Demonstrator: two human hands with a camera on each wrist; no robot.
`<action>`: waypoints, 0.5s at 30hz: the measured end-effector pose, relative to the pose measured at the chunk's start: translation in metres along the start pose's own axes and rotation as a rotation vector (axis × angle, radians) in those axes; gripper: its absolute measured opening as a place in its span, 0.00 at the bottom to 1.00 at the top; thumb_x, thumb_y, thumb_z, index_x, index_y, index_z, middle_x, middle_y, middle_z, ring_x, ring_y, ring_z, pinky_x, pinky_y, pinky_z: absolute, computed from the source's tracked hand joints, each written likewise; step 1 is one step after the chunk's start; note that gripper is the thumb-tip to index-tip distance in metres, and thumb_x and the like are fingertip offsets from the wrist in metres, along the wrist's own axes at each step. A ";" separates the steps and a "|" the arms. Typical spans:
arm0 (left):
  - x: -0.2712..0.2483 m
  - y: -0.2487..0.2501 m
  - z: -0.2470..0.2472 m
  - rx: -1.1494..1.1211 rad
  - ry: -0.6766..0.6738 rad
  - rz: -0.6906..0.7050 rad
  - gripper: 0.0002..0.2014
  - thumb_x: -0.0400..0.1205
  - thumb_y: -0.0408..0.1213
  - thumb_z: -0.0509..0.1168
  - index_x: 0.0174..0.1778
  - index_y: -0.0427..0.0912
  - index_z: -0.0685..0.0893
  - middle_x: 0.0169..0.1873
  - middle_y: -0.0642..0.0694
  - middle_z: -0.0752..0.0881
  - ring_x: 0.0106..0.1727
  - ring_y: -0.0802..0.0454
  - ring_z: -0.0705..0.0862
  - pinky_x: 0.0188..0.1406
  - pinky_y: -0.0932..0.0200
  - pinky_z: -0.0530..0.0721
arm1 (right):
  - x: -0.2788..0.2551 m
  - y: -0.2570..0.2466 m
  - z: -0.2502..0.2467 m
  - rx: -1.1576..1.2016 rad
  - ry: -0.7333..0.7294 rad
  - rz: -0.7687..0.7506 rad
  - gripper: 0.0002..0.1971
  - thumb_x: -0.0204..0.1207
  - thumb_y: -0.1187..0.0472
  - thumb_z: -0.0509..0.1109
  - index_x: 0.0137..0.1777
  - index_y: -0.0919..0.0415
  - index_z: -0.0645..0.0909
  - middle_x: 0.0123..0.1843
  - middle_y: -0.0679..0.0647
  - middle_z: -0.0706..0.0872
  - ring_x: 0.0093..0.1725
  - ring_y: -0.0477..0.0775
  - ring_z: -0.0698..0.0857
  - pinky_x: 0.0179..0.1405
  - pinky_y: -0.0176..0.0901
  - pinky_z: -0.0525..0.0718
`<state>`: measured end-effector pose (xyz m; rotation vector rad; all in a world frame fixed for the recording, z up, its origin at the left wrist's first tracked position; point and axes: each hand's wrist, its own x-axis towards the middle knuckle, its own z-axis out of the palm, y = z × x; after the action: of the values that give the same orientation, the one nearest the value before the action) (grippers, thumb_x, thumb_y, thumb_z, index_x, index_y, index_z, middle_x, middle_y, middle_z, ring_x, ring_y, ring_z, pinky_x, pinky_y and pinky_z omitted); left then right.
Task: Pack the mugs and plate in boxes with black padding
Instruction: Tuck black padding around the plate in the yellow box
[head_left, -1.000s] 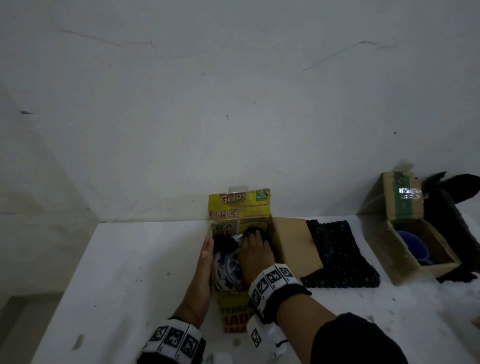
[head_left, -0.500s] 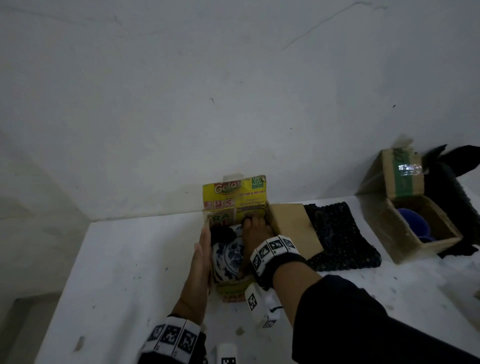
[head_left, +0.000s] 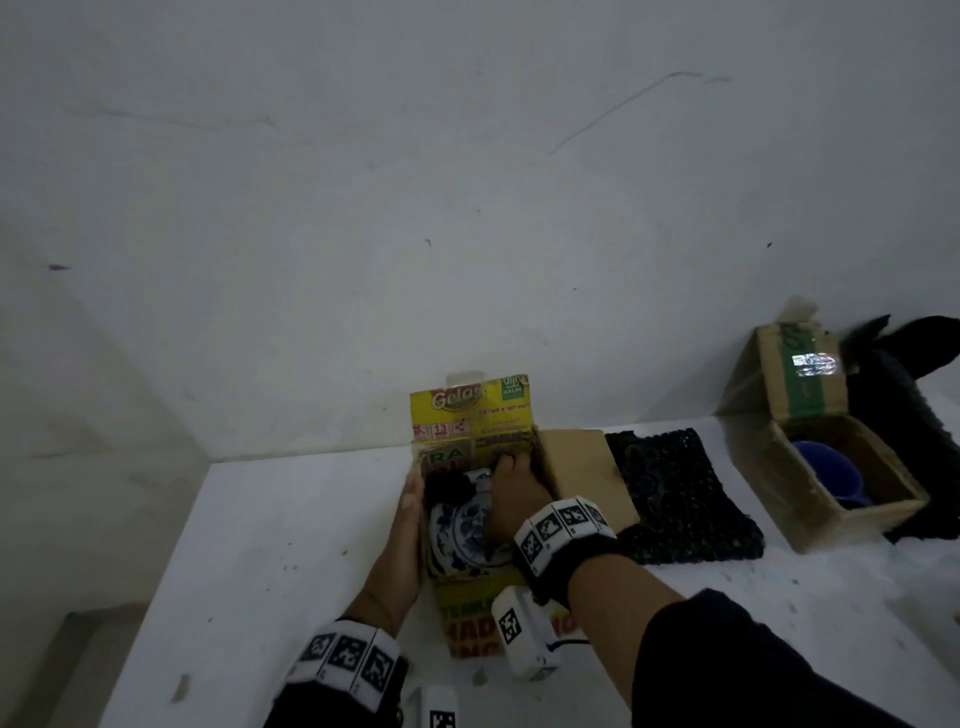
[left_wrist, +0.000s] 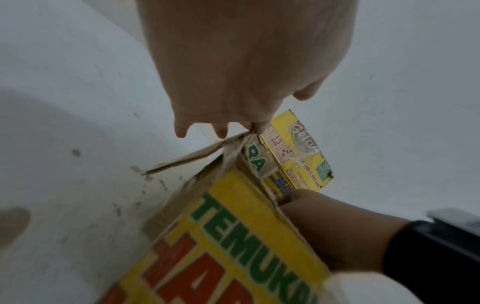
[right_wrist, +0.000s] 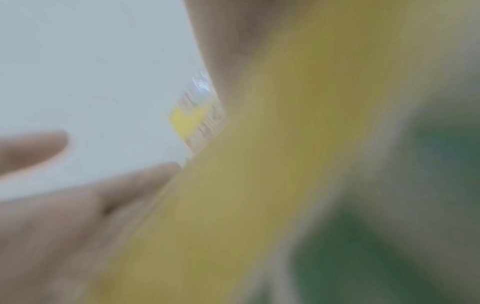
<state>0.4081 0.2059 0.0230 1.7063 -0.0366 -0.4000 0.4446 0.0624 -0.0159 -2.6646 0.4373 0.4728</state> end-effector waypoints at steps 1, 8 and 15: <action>0.002 -0.001 -0.001 0.023 -0.032 0.011 0.20 0.88 0.45 0.41 0.77 0.49 0.58 0.68 0.64 0.62 0.67 0.66 0.61 0.45 0.87 0.71 | -0.004 0.001 -0.006 -0.009 -0.015 -0.015 0.35 0.74 0.58 0.74 0.73 0.68 0.59 0.74 0.65 0.59 0.68 0.65 0.72 0.62 0.52 0.80; 0.016 -0.003 0.016 0.542 0.028 0.141 0.39 0.72 0.67 0.48 0.78 0.52 0.63 0.81 0.53 0.58 0.82 0.52 0.53 0.80 0.40 0.56 | -0.049 0.034 -0.055 0.226 0.257 -0.418 0.11 0.77 0.61 0.65 0.58 0.59 0.76 0.60 0.57 0.75 0.57 0.58 0.77 0.56 0.50 0.79; -0.001 0.027 0.118 0.755 -0.188 0.497 0.33 0.74 0.54 0.56 0.76 0.46 0.66 0.78 0.48 0.63 0.80 0.53 0.55 0.78 0.45 0.59 | -0.070 0.140 -0.087 0.290 0.535 -0.260 0.16 0.70 0.66 0.65 0.59 0.58 0.78 0.58 0.58 0.78 0.59 0.60 0.76 0.52 0.50 0.79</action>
<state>0.3792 0.0891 0.0349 2.2974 -0.8218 -0.1705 0.3540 -0.0816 0.0407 -2.4825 0.2712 -0.3661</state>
